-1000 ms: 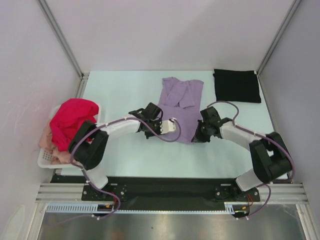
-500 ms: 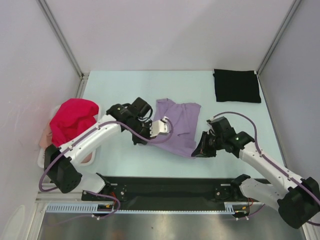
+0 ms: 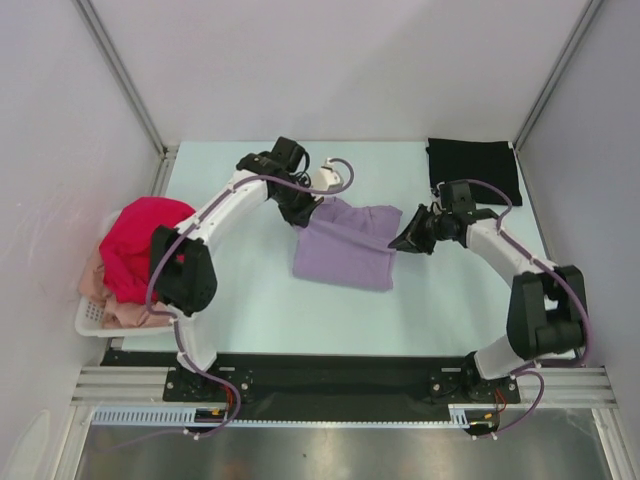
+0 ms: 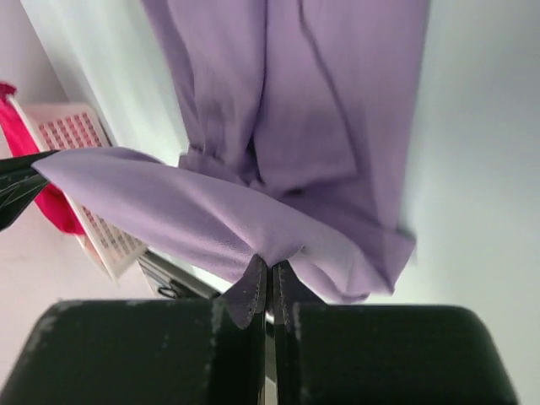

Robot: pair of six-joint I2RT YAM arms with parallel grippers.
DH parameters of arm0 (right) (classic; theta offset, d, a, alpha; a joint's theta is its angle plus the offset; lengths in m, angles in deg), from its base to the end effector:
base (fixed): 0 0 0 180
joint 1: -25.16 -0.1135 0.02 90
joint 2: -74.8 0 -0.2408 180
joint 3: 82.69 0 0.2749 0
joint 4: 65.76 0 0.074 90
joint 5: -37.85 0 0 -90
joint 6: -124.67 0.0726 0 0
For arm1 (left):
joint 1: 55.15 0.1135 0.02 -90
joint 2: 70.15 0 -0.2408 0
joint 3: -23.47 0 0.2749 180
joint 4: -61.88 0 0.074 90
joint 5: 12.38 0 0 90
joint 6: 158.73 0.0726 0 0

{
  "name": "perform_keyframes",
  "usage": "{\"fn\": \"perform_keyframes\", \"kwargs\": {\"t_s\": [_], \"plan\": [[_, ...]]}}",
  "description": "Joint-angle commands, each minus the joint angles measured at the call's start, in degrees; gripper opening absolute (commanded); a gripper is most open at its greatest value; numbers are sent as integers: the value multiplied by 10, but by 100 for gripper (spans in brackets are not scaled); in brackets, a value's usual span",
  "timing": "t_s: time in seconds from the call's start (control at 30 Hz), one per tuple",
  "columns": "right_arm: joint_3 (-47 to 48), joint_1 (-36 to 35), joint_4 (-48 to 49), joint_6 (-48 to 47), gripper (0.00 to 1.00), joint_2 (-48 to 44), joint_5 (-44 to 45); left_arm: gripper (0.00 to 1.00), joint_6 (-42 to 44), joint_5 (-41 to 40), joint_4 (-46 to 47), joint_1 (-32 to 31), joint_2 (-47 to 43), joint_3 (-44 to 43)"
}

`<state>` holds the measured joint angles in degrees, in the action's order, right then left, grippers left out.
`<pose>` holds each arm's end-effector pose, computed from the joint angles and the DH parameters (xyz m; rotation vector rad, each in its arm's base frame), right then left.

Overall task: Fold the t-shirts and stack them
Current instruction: Fold the tshirt

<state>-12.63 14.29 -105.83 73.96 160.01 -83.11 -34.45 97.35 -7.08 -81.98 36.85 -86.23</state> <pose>0.3298 0.1014 0.1697 0.4257 2.6134 1.0119 0.3658 -0.2125 0.2264 1.4448 2.2550 -0.4279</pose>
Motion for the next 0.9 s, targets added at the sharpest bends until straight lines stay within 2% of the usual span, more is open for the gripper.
{"fn": "perform_keyframes", "kwargs": {"t_s": [0.0, 0.27, 0.73, 0.8, 0.83, 0.87], "plan": [[38, 36, 36, -11, 0, 62, -4, 0, -30, -17, 33, 18, 45, -81], [131, 57, 64, 4, 0, 166, 10, 0, -57, -43, 64, 44, 156, -201], [190, 74, 130, 64, 0, 259, 64, 0, -67, -82, 165, 49, 225, -222], [192, 76, 148, 75, 8, 270, 80, 2, -78, -93, 191, 49, 236, -225], [192, 77, 160, 79, 24, 275, 83, 14, -91, -101, 201, 49, 241, -229], [199, 78, 173, 87, 33, 282, 92, 29, -99, -108, 214, 49, 254, -230]]}}
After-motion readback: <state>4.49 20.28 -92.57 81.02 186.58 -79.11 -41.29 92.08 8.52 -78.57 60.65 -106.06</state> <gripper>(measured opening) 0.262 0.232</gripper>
